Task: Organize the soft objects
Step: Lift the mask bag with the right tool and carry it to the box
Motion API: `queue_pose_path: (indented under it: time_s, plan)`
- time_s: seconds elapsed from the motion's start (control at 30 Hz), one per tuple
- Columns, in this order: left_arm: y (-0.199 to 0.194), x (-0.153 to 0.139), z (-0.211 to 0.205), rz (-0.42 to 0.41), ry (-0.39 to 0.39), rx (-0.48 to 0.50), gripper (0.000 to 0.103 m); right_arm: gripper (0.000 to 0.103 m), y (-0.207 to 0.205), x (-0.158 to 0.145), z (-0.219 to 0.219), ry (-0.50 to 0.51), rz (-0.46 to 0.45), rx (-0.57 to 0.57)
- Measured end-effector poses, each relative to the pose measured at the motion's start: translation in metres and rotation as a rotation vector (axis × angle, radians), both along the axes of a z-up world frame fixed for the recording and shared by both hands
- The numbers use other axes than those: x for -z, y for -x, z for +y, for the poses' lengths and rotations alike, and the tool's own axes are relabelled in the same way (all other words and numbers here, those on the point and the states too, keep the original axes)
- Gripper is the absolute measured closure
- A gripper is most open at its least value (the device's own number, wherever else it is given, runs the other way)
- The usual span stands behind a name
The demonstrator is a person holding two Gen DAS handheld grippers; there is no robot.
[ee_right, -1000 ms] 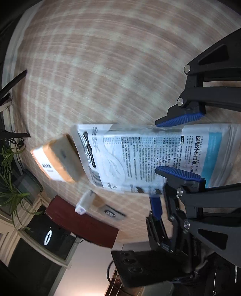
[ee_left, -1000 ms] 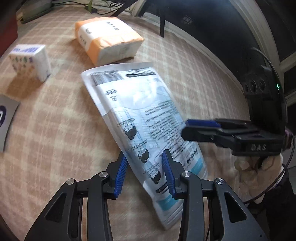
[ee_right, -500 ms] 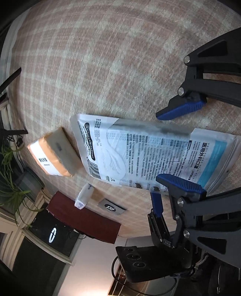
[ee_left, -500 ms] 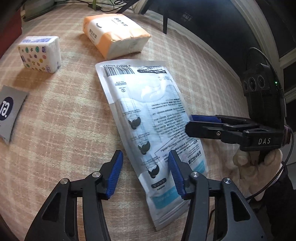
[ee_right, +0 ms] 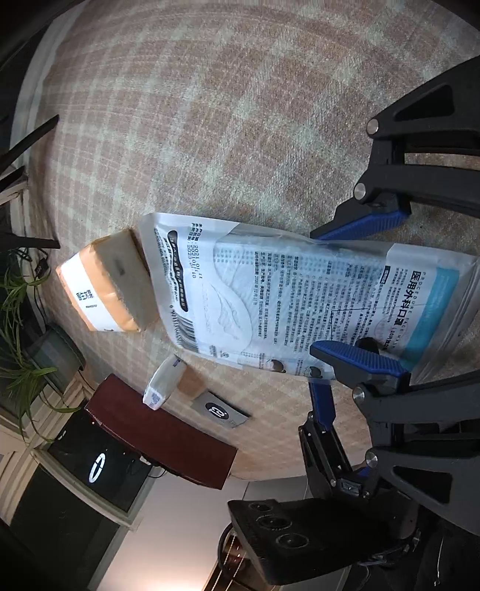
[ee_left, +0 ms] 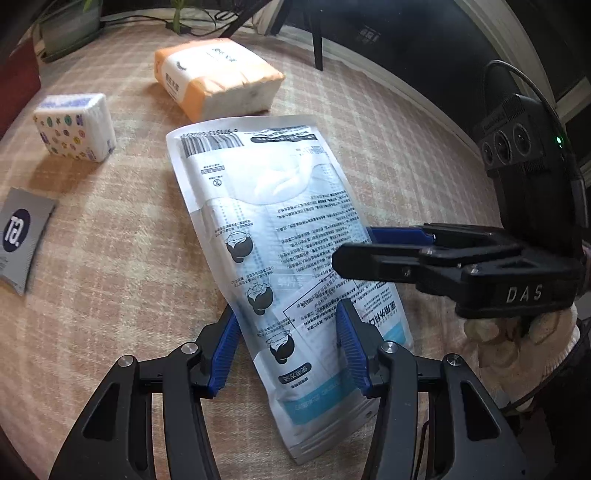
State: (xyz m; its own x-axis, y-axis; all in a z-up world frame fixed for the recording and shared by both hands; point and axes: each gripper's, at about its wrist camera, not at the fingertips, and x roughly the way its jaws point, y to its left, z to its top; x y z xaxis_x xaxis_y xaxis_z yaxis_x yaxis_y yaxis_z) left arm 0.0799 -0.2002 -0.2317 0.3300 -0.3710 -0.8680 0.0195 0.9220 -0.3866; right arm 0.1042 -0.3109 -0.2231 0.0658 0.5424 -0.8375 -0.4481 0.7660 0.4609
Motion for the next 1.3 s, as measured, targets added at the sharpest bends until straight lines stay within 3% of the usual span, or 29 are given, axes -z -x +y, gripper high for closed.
queue_pose_path:
  time_s: [0.2, 0.33, 0.73, 1.07, 1.3]
  plan:
    - [-0.005, -0.015, 0.004, -0.042, -0.024, -0.001, 0.053, 0.055, 0.006, -0.01, 0.013, 0.056, -0.047, -0.002]
    - [-0.006, -0.023, 0.016, -0.063, -0.033, -0.024, 0.053, 0.064, 0.002, -0.019, 0.016, 0.047, -0.056, 0.024]
    - [-0.004, -0.064, 0.042, -0.154, -0.073, -0.032, 0.054, 0.064, 0.004, -0.061, 0.046, 0.052, -0.125, 0.039]
    - [0.005, -0.099, 0.098, -0.214, -0.076, -0.05, 0.054, 0.065, 0.004, -0.1, 0.091, 0.041, -0.191, 0.044]
    - [0.01, -0.118, 0.163, -0.237, -0.077, -0.1, 0.054, 0.065, 0.002, -0.121, 0.155, 0.037, -0.235, 0.009]
